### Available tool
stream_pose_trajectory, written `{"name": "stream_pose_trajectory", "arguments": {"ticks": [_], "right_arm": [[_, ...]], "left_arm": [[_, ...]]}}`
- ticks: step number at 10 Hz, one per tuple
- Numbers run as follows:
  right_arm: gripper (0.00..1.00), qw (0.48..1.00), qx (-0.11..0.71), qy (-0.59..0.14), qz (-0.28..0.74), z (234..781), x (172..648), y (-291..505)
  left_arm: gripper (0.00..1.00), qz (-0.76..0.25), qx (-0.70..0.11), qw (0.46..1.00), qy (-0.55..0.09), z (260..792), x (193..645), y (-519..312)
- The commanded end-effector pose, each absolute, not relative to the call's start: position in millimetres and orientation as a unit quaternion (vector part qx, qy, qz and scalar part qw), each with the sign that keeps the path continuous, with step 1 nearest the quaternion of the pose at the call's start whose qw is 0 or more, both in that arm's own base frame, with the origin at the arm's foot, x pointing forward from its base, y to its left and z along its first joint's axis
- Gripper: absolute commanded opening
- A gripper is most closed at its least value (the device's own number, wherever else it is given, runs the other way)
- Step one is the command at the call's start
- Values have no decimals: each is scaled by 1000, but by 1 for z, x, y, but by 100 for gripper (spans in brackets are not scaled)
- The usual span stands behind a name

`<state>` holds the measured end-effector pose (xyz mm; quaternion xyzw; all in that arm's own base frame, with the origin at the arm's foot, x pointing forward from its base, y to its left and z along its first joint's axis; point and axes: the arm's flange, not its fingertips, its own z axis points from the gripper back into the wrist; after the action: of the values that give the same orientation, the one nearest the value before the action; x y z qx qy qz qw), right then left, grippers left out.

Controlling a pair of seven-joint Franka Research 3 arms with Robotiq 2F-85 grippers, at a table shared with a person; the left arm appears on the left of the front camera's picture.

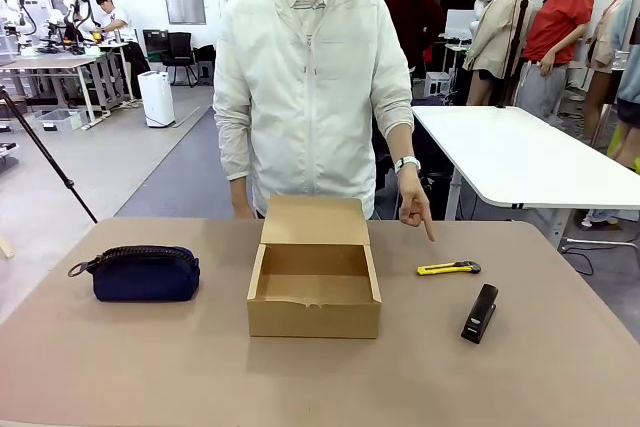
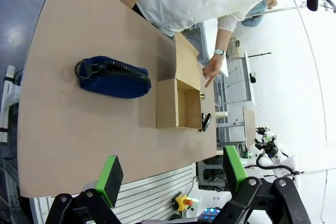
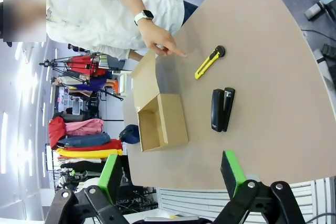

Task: Pack the items into the box.
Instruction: Pick up the item indicated by the person and place it inside the Mailer Box.

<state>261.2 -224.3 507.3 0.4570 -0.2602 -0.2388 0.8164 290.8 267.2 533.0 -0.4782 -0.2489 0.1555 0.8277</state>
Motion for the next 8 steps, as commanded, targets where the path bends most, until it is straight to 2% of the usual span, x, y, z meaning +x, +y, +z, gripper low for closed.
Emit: {"name": "stream_pose_trajectory", "arguments": {"ticks": [1, 2, 3, 5, 7, 8], "right_arm": [[100, 811, 465, -272, -228, 509, 263, -226], [100, 816, 457, -260, -239, 507, 261, -224], [100, 859, 401, -243, -204, 519, 292, -195], [100, 914, 319, -229, -105, 536, 357, -132], [100, 967, 140, -210, -17, 525, 413, -52], [100, 975, 94, -201, 25, 505, 435, -18]], "left_arm": [[100, 150, -487, 822, -254, 535, 292, 269], [100, 150, -487, 822, -254, 535, 292, 269], [100, 150, -487, 822, -254, 535, 292, 269], [100, 150, -487, 822, -254, 535, 292, 269], [100, 150, -487, 822, -254, 535, 292, 269], [100, 150, -487, 822, -254, 535, 292, 269]]}}
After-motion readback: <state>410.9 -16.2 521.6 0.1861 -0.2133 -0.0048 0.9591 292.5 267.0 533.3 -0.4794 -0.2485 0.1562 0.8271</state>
